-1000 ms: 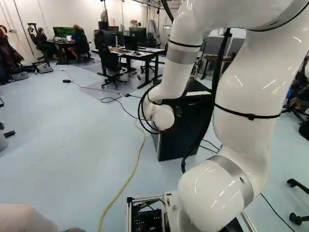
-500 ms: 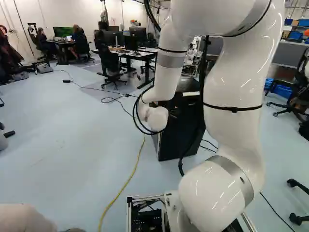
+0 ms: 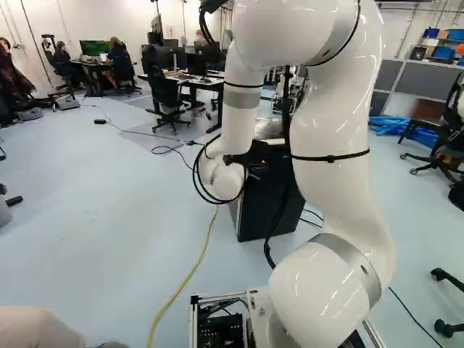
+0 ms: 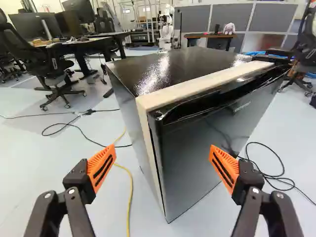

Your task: Grab a drink from the fridge

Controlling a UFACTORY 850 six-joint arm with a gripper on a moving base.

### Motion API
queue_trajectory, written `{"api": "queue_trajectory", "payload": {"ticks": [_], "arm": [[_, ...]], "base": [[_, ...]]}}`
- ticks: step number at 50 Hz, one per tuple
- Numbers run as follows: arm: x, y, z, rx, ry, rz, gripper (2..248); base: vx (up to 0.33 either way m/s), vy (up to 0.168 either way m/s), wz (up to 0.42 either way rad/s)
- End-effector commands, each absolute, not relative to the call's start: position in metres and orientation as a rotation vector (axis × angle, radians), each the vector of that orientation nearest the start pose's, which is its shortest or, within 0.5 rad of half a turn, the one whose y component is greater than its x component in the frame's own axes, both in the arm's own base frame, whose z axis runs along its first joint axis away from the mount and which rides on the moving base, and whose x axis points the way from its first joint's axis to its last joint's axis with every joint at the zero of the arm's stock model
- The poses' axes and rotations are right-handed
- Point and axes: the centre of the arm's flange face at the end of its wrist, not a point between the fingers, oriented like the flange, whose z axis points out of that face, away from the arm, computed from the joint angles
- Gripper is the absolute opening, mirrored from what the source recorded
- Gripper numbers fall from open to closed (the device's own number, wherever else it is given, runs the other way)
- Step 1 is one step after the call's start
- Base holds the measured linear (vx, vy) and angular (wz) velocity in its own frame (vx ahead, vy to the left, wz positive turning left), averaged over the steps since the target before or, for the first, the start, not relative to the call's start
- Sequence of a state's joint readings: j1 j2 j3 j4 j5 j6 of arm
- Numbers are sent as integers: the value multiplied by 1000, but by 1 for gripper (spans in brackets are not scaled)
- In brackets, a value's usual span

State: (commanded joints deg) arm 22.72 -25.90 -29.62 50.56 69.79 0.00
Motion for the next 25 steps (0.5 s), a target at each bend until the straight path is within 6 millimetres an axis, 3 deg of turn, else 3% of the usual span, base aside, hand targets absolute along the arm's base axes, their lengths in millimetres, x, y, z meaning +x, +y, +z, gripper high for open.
{"api": "queue_trajectory", "payload": {"ticks": [25], "arm": [[406, 107, 248, -2662, 821, -2101, 247]], "base": [[0, 0, 0]]}}
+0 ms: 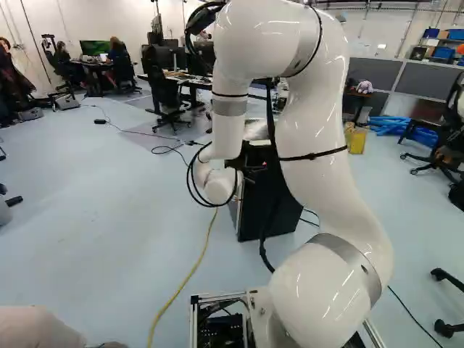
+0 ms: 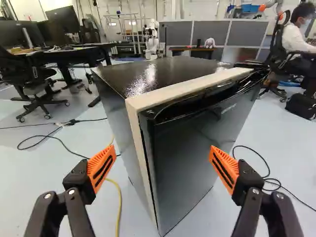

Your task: Grab a drink from the fridge

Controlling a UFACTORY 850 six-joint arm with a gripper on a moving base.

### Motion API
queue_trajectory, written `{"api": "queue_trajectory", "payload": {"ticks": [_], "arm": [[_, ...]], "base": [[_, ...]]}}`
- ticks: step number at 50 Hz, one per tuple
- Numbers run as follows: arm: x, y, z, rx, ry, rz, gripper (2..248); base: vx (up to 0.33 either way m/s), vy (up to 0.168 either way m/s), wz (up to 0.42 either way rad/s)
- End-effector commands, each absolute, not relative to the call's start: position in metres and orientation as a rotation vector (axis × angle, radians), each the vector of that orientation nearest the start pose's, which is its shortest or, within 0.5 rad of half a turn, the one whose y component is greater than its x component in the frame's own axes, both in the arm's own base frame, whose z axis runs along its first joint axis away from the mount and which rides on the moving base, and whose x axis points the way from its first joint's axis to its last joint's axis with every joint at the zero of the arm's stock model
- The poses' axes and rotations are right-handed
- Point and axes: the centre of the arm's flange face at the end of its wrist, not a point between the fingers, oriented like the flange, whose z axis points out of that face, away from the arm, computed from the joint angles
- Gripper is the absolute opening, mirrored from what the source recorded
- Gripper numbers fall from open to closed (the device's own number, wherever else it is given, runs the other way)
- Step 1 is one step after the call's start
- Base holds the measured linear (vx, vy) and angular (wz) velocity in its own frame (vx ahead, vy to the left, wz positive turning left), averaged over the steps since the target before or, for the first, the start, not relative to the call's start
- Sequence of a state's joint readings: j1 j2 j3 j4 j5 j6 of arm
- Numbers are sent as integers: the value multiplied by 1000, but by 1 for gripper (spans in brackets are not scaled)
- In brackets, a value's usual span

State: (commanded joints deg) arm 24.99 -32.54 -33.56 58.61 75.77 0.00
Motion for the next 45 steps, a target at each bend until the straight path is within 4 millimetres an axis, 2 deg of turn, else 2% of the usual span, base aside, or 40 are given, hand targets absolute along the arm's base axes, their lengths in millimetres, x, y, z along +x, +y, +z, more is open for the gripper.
{"api": "queue_trajectory", "payload": {"ticks": [31, 45], "arm": [[419, 124, 217, -2628, 956, -2311, 247], [425, 133, 217, -2565, 1034, -2419, 247]], "base": [[0, 0, 0], [0, 0, 0]]}}
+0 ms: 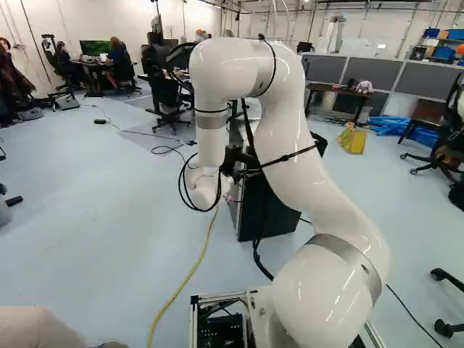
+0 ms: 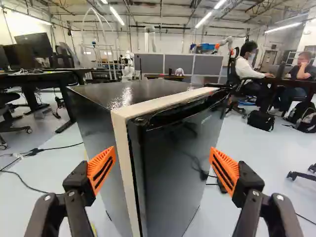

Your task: Grab a drink from the fridge

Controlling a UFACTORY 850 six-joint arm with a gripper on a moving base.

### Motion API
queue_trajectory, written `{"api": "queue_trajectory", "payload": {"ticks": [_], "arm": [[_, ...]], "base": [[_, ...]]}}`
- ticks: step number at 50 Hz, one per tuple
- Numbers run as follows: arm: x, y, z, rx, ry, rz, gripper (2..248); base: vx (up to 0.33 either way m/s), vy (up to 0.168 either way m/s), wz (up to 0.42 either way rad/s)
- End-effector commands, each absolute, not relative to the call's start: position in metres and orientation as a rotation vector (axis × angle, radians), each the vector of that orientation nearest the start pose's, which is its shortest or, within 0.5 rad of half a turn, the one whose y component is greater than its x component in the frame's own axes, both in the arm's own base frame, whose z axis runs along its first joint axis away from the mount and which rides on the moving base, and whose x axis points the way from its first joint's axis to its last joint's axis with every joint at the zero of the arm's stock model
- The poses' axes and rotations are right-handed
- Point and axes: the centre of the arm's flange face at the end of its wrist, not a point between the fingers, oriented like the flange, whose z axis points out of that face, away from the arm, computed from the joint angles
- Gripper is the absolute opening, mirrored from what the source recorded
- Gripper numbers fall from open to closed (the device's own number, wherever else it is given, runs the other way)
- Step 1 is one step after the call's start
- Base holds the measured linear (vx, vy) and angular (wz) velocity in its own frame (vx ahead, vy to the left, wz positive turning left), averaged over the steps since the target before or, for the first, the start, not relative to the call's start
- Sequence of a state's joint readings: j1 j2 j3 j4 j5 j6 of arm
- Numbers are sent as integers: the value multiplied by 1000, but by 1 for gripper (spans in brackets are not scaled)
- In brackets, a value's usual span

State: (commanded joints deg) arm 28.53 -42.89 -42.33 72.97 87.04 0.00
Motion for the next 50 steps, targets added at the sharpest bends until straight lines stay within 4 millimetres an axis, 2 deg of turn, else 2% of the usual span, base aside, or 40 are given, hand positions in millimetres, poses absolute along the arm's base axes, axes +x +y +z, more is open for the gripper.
{"api": "queue_trajectory", "payload": {"ticks": [17, 50], "arm": [[435, 142, 217, 1794, -757, 1736, 247], [447, 141, 216, 1757, -808, 1724, 247]], "base": [[0, 0, 0], [0, 0, 0]]}}
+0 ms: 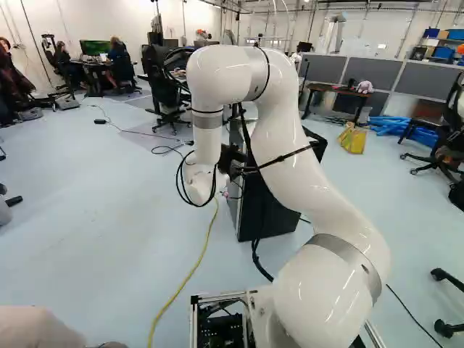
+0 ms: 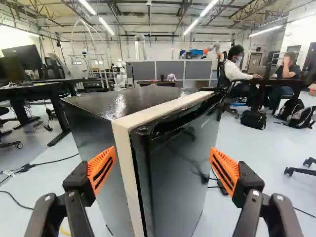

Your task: Grab a drink from the fridge

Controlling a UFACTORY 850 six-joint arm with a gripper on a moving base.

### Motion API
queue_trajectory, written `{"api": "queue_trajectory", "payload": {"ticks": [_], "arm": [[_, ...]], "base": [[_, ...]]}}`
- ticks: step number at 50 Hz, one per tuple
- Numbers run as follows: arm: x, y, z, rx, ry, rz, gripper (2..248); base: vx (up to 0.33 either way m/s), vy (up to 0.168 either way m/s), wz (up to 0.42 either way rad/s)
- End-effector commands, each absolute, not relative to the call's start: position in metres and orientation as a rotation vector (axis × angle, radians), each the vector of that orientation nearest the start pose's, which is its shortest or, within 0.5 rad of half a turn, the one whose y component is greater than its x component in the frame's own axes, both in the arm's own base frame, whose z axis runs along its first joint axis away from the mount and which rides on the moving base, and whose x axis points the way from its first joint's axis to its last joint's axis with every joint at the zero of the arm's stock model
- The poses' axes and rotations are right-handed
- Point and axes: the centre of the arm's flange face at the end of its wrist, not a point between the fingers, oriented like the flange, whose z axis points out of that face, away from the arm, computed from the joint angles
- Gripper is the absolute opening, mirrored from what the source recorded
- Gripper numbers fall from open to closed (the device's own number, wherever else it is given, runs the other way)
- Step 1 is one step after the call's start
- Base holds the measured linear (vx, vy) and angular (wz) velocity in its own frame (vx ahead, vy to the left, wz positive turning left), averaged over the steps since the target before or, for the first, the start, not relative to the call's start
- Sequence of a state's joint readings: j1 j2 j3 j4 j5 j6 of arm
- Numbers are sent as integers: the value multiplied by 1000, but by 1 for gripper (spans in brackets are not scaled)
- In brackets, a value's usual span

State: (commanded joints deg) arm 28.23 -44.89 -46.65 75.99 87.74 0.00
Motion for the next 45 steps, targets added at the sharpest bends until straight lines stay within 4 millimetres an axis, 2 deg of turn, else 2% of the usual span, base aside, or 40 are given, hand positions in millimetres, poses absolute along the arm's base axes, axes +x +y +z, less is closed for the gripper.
{"api": "queue_trajectory", "payload": {"ticks": [45], "arm": [[450, 130, 216, 1694, -883, 1672, 247]], "base": [[0, 0, 0]]}}
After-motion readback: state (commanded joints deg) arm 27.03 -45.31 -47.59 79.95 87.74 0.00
